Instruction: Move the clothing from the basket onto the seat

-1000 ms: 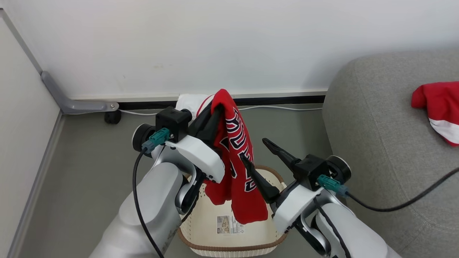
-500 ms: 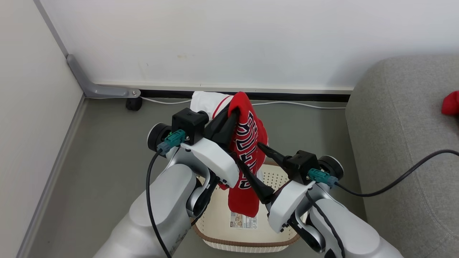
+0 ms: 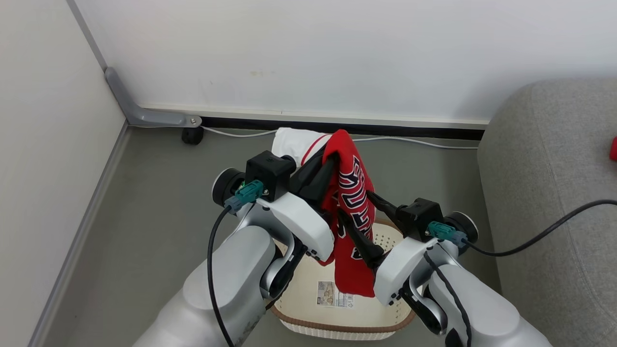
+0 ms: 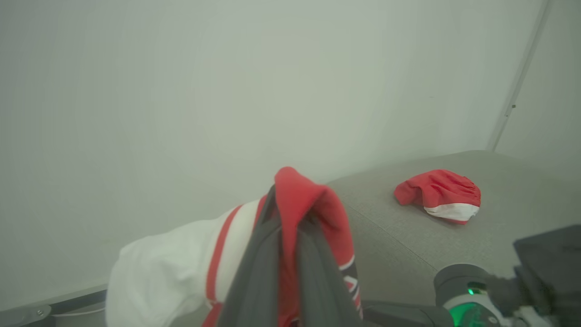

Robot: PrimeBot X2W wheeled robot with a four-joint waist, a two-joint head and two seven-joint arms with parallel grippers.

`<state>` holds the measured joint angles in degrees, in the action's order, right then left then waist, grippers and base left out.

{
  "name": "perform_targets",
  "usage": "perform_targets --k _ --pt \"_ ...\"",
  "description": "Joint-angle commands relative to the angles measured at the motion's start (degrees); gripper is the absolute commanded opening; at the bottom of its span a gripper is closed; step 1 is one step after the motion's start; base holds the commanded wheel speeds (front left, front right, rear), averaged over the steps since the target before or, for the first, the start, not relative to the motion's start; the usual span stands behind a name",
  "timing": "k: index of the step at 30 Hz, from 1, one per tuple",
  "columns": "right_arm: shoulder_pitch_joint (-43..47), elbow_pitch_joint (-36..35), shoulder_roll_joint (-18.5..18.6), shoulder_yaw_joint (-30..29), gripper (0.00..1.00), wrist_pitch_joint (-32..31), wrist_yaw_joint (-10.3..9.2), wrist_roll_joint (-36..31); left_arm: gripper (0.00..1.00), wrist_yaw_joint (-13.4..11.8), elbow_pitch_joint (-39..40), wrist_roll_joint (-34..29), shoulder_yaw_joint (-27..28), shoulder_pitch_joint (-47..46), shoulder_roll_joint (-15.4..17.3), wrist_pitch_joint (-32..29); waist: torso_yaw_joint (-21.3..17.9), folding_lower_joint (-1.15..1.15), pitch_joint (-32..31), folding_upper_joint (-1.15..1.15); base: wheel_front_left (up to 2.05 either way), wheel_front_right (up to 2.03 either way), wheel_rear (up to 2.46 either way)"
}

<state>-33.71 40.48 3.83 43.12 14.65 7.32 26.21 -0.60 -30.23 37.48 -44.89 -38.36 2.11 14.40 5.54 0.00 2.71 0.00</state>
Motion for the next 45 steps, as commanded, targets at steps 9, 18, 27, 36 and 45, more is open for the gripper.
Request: perform_targets --k 9,18,27,36,45 --pt "-2.76 -0.31 -0.95 -1.74 0.00 0.35 0.17 1.68 0.17 -1.14 1.55 0.99 1.20 -2.23 0.76 0.60 -0.17 0.00 0.40 0.00 0.00 0.00 0.00" --pt "-1.61 -4.36 -0.95 -6.23 0.00 0.35 0.17 0.19 1.00 -0.72 0.84 -2.75 3.86 -0.14 0.76 0.60 -2.82 0.00 1.41 0.00 0.00 0.00 0.00" --pt "0.46 -8.43 -0.95 -15.42 0.00 0.35 0.17 -2.03 1.00 1.51 -0.83 -5.99 7.01 2.93 0.76 0.60 -5.99 0.00 1.27 0.00 0.00 0.00 0.00" --pt "2.80 -11.37 -0.95 -19.88 0.00 0.35 0.17 -3.14 1.00 4.26 -0.18 -9.19 10.73 7.54 0.76 0.60 -12.61 0.00 -0.24 0.00 0.00 0.00 0.00" --pt "3.88 -14.30 -0.95 -22.15 0.00 0.35 0.17 -3.39 1.00 6.54 1.71 -12.28 13.02 11.08 0.76 0.60 -20.46 0.00 -1.02 0.00 0.00 0.00 0.00"
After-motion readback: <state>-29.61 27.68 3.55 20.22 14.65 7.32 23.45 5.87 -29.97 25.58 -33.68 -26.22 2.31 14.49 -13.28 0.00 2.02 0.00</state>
